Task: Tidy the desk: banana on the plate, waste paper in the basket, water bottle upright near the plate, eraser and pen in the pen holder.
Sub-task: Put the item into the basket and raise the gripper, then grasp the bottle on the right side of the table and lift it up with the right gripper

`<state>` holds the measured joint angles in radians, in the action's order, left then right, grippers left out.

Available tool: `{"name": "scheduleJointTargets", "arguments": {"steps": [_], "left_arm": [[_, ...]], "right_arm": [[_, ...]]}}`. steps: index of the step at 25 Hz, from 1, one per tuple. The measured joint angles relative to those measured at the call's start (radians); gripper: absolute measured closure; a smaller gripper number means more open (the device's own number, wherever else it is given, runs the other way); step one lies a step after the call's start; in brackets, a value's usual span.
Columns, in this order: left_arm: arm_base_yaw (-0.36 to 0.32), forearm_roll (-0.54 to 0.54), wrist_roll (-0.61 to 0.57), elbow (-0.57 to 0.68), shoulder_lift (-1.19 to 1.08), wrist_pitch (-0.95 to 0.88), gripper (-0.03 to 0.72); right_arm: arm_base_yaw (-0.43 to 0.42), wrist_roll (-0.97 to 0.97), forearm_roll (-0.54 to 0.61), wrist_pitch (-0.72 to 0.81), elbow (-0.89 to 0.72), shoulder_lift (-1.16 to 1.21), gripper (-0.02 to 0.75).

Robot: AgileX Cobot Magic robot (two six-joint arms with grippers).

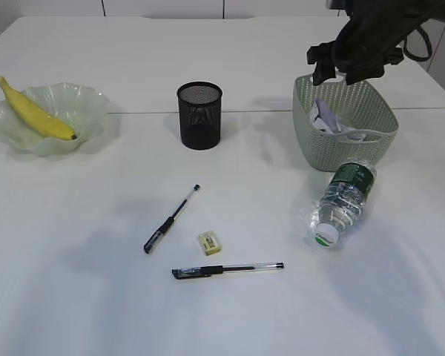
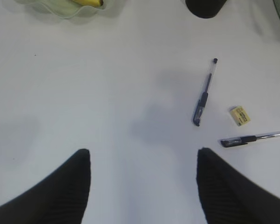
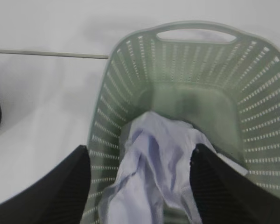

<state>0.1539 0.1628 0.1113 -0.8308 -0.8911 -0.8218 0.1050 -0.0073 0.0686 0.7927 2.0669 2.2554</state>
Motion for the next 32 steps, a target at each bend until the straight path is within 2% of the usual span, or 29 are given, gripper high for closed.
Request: {"name": "scheduleJointTargets", "arguments": {"steps": [17, 26, 32], "left_arm": [[0.0, 0.0, 0.0, 0.0, 0.0, 0.002, 0.18], [0.0, 0.012, 0.0, 0.0, 0.0, 0.002, 0.18], [0.0, 0.024, 0.0, 0.0, 0.0, 0.002, 0.18]], "right_arm": [[0.0, 0.001, 0.024, 0.087, 0.01, -0.074, 0.219], [0.0, 0.001, 0.094, 0.274, 0.014, -0.18, 0.219], [0.002, -0.005, 0.15, 0.321, -0.009, -0.276, 0.22]]}}
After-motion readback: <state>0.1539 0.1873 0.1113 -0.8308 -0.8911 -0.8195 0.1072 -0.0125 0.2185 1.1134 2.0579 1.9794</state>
